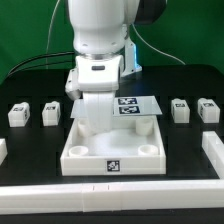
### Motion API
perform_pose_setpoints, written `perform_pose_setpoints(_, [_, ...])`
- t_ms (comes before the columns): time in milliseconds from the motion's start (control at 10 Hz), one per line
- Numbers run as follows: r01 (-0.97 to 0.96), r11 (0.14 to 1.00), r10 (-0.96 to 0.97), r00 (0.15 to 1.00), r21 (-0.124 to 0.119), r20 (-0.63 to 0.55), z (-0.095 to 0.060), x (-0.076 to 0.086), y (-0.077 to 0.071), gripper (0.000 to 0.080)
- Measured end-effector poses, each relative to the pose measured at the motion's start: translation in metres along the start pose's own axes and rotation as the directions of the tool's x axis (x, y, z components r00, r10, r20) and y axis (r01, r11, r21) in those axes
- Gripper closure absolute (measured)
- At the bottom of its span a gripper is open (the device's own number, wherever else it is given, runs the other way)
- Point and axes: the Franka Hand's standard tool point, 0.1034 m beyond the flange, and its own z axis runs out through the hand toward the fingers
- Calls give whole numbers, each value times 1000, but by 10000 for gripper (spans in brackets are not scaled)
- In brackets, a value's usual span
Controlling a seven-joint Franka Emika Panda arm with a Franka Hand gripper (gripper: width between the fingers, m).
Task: Assemble one leg
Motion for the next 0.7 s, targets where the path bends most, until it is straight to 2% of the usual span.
perform_pose_setpoints(300, [14, 1000, -14, 1000, -15, -8, -1, 31, 13, 721])
perform_pose_setpoints(700, [34, 999, -35, 999, -31, -21, -4, 58, 26, 721])
